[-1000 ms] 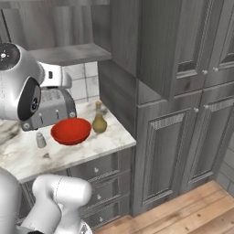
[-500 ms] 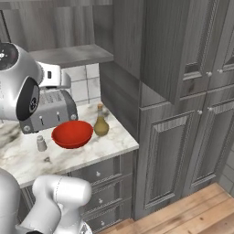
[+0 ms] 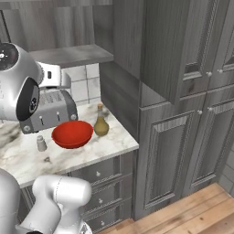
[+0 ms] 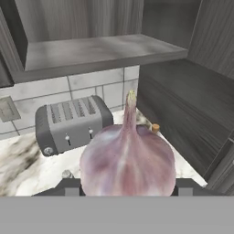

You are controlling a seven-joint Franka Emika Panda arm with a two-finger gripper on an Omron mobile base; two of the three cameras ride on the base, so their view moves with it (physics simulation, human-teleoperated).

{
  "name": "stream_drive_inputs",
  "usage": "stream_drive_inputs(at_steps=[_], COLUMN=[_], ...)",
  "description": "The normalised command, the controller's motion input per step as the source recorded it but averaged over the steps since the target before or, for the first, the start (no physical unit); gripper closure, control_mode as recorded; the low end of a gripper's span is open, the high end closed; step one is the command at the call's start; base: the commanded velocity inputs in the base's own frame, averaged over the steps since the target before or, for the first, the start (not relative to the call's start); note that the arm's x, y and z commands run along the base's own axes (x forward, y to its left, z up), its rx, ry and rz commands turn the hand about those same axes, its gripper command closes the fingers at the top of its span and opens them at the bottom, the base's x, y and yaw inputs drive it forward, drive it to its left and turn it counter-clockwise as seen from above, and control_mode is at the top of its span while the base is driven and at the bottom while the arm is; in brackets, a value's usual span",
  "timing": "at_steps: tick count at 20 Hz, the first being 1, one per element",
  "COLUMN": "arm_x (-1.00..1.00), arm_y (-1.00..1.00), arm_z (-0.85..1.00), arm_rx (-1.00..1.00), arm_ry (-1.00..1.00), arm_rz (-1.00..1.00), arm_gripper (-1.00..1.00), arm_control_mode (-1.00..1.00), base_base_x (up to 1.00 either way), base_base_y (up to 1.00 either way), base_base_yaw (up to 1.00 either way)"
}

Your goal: Retrieve the bottle and the shaker from the cabinet and place them next to the mixing bowl on the counter. Then add garlic from the fridge to the mixing bowl.

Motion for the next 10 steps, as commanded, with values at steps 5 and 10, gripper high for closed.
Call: stream_drive_inputs(at_steps=[5, 10], arm_x=[0.37, 0.54], arm_y=[0.00, 0.10], arm_z=[0.29, -0.38], arm_rx=[-0.07, -0.05], arm_ry=[0.26, 0.15], arm_rz=[0.00, 0.00], arm_gripper=[1.00, 1.00], arm_control_mode=[-1.00, -1.00], base_base_x=[0.00, 0.00], base_base_y=[0.00, 0.00], base_base_yaw=[0.00, 0.00])
